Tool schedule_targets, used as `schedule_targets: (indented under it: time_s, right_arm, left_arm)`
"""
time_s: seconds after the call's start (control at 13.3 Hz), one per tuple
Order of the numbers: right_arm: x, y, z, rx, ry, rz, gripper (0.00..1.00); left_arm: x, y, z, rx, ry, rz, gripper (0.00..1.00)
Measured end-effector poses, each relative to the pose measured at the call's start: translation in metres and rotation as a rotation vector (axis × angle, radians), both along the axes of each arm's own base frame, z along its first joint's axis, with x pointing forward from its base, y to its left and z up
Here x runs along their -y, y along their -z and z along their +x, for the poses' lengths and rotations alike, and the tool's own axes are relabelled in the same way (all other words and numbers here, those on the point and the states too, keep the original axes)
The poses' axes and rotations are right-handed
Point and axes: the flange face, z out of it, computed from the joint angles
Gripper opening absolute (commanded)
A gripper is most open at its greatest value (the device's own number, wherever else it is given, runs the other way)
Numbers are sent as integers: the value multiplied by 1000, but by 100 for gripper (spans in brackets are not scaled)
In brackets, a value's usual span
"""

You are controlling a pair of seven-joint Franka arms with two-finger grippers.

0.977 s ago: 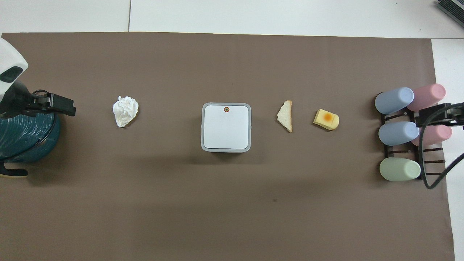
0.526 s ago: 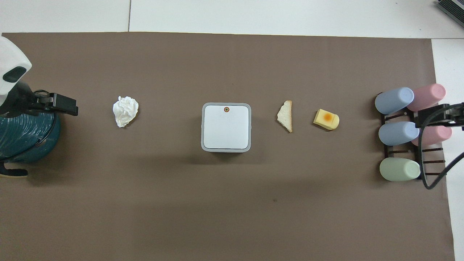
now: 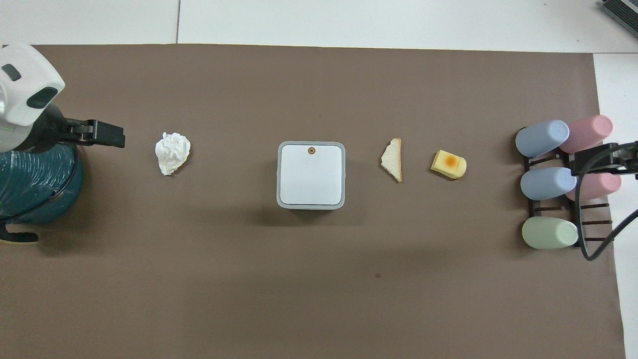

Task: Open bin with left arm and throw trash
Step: 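Move the left gripper to the white bin's lid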

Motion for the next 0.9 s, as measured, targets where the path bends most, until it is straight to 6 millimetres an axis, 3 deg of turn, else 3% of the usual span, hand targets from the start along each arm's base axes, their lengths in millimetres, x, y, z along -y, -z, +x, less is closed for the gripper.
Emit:
schedule_targets:
  time_s: [0.38, 0.6, 0.9]
  right_arm:
    - [0, 0, 0, 0, 0, 0, 100]
    - [0, 0, 0, 0, 0, 0, 100]
    - [0, 0, 0, -1, 0, 0, 100]
  left_arm:
    - [80, 24, -22, 6, -104, -34, 0]
    - [110, 41, -30, 27, -204, -68, 0]
    - [149, 50, -40, 32, -284, -157, 0]
